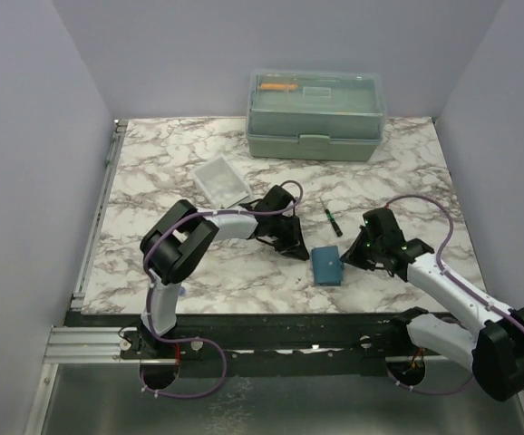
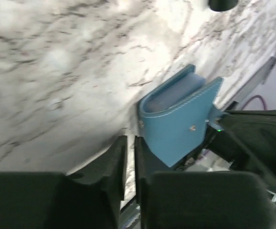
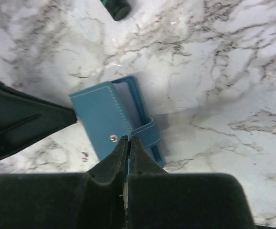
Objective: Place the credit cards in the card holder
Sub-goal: Open the card holder at the center of the board.
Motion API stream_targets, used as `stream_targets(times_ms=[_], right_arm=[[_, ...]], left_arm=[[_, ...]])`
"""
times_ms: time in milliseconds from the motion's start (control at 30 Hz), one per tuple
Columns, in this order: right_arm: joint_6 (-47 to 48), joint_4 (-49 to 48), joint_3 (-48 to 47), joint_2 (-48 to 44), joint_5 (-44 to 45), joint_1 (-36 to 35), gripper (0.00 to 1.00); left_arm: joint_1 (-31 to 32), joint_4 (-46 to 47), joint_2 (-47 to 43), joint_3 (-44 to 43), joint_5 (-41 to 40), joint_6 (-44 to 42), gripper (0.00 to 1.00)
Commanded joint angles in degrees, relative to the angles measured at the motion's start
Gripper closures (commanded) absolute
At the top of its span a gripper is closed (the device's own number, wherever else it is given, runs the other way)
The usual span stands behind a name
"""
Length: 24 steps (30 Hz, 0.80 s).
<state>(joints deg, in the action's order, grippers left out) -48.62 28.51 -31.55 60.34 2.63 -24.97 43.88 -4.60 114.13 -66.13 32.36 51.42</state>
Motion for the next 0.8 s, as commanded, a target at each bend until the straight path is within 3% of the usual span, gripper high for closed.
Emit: stream_targets(times_ms=[0, 100, 233, 367, 767], right_arm=[[0.49, -6.87, 1.73, -2.09, -13.88, 5.5, 1.0], [-1.02, -14.05, 2.62, -2.7, -24.19, 5.81, 1.0], [-3.54, -17.69, 2.14, -3.23, -30.45, 5.81, 0.99], [-4.36, -18.77, 0.78, -3.51, -34.39, 5.81, 0.99], [-0.85, -13.53, -0.7, -3.41, -31.48, 5.78, 0.99]], left_arm=[[-0.54, -5.9, -4.82, 0.16, -5.05, -6.42, 0.74], [-0.55, -6.12, -8.52, 1.1, -4.64, -7.68, 0.59], [-0.24, -5.99, -12.23, 3.05, -3.42, -9.0, 0.37], [-0.19, -5.57, -14.29, 5.38, -4.78, -8.28, 0.28], [0.51, -4.57, -16.53, 8.92, -7.59, -5.42, 0.03]])
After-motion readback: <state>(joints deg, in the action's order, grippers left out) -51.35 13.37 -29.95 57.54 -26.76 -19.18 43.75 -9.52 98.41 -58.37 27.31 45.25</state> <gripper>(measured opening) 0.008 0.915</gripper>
